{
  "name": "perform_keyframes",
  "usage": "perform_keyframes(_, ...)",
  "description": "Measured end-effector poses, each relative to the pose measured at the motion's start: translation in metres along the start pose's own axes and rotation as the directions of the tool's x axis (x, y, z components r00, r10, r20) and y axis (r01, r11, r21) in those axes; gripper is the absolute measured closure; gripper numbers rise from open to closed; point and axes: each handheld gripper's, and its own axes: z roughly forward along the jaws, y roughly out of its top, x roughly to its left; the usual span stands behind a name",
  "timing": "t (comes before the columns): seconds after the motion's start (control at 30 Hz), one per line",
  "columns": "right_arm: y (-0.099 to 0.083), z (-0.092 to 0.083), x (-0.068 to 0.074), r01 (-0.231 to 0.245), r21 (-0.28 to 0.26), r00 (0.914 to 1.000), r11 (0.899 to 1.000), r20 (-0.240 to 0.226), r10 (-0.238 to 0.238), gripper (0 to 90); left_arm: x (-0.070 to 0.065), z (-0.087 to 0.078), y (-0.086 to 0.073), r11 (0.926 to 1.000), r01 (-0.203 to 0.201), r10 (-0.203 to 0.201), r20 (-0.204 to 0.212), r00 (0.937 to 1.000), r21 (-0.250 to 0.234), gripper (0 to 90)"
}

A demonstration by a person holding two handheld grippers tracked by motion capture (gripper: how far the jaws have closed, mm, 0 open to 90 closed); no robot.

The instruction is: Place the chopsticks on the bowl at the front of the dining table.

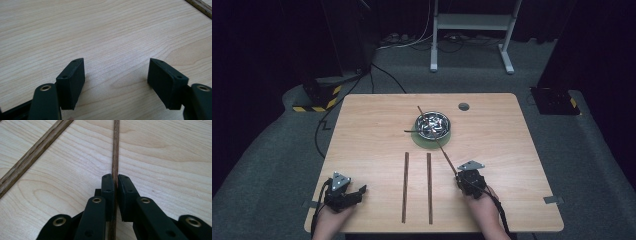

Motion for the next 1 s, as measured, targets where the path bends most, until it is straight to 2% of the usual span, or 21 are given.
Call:
perform_keyframes(0.17,0.0043,0.0024,-0.0019,0.011,0.008,0.9999,1.000,-0.003,-0.011,81.1,0.0000,0.0000,0.0000,1.0000,0.000,0.000,0.000,1.0000,0.000,30.3)
perform_keyframes(0.4,0.0075,0.0037,-0.0028,-0.008,0.021,0.9999,1.000,-0.006,0.009,82.3,0.0001,0.0001,-0.0001,1.0000,0.003,-0.003,0.001,1.0000,-0.001,30.2)
perform_keyframes(0.73,0.0016,-0.0021,-0.0005,-0.004,0.024,1.0000,1.000,-0.003,0.004,79.0,0.0000,0.0000,0.0000,1.0000,0.000,0.000,0.000,1.0000,0.000,30.2)
perform_keyframes(0.87,0.0008,-0.0017,-0.0016,-0.005,0.020,1.0000,1.000,-0.004,0.005,83.4,0.0000,0.0000,0.0000,1.0000,0.001,-0.001,0.000,1.0000,0.000,30.2)
perform_keyframes(1.0,0.0027,-0.0013,-0.0019,-0.004,0.023,1.0000,1.000,-0.003,0.004,83.6,0.0000,0.0000,0.0000,1.0000,0.000,0.000,0.001,1.0000,0.000,30.2)
